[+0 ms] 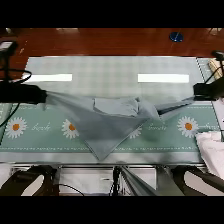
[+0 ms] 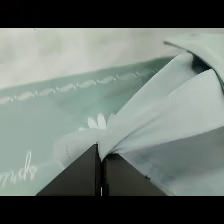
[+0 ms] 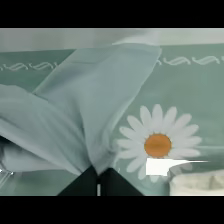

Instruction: Fold the shirts.

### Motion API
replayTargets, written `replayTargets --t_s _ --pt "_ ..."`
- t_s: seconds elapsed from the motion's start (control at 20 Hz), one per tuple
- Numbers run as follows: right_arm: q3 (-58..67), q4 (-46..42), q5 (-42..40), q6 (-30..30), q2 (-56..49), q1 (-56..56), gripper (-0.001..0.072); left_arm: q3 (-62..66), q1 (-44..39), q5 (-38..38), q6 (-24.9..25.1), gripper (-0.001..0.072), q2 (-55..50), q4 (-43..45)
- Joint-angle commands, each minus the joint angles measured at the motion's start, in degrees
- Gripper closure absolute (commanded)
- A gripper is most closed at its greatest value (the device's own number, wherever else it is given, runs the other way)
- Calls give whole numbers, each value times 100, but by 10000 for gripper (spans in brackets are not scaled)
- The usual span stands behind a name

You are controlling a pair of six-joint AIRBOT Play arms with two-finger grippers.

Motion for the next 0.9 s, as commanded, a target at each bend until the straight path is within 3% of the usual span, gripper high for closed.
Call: replayTargets --t_s 0.0,0.15,0.3,0.45,0.5,0.55,0.6,0.7,0.85 --pt "-57 640 -990 -413 -1001 0 694 -155 4 1331 149 687 -1104 4" --pt "-57 1215 -2052 -997 -1207 0 694 -155 7 2122 149 686 -1698 9" --pt "-57 1464 -2881 -1119 -1204 11 694 -155 4 2776 146 686 -2094 7" --pt "-57 1471 -3174 -1117 -1204 11 695 -155 7 2406 146 680 -2385 7" --pt "-57 1471 -3171 -1115 -1204 11 694 -153 17 2055 149 528 -2404 15" --pt "-57 1478 -3163 -1110 -1204 11 694 -107 57 1602 146 235 -2393 15" --pt "-57 1495 -3145 -1110 -1204 11 694 -9 140 1012 146 64 -2358 31" --pt "-57 1508 -3060 -1110 -1174 11 694 173 459 -48 144 57 -2031 26" --pt "-57 1508 -2846 -1110 -1132 11 694 -9 944 -638 -245 1 -837 -516"
